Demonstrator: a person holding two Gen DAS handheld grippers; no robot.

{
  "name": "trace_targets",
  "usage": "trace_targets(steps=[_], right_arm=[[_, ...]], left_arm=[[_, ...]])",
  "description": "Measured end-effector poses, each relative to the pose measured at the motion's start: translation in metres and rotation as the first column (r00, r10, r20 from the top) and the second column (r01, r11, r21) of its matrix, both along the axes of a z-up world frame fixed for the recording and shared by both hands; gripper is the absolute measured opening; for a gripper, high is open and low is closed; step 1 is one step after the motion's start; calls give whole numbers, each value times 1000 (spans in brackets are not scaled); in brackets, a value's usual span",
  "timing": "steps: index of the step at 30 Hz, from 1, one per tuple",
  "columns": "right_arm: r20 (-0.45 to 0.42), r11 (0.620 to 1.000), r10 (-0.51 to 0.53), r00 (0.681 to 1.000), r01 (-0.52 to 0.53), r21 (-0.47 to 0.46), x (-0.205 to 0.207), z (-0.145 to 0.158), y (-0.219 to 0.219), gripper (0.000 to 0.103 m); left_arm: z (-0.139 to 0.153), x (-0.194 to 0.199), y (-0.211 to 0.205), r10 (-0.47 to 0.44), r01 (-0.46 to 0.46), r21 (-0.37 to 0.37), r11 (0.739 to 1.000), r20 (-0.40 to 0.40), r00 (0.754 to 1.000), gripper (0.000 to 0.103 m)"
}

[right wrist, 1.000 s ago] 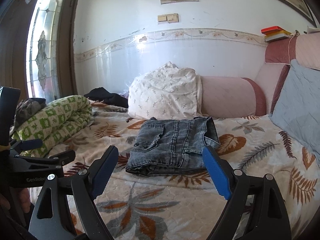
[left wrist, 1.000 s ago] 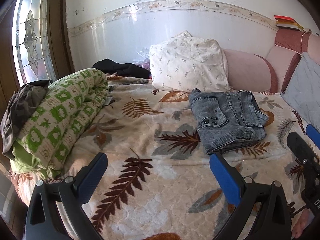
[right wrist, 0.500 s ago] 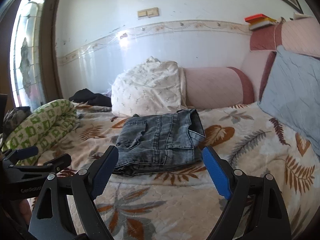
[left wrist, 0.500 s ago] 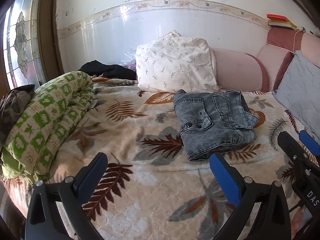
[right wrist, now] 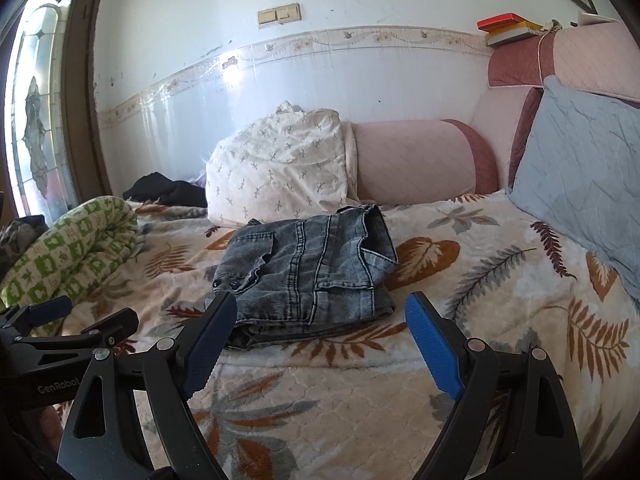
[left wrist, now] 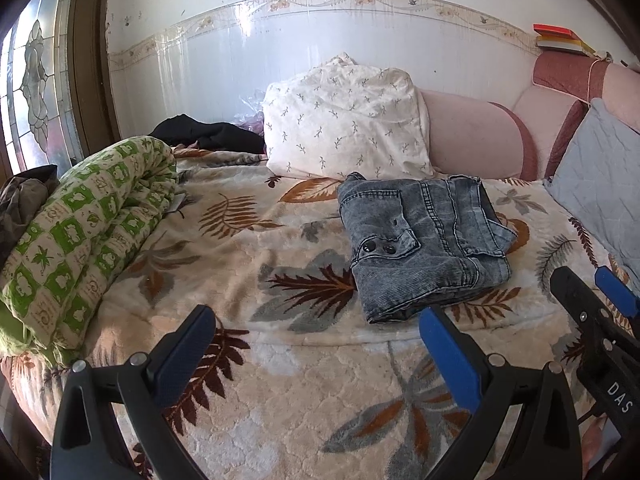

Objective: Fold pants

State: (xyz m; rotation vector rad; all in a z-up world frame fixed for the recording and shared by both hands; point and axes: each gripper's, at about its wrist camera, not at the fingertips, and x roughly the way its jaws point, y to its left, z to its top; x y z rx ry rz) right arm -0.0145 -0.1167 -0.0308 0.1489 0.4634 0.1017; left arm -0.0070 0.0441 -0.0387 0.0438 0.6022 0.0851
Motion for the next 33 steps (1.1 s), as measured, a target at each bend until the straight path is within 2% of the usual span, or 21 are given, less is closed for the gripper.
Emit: trace_targets(steps=[17, 26, 33], right_arm=[[-34, 999, 1, 999, -2, -39, 10, -12, 10, 86], [-59, 999, -20, 998, 18, -33, 14, -19, 6, 86], [-96, 999, -33, 995, 30, -25, 20, -27, 4, 86]], left_arm=[[-15, 8, 9, 18, -18, -5, 1000, -18, 1000, 103], [-34, 16, 18, 28, -27, 7, 1000, -55, 998, 103], [-35, 16, 20, 28, -28, 4, 1000, -42, 999, 103]])
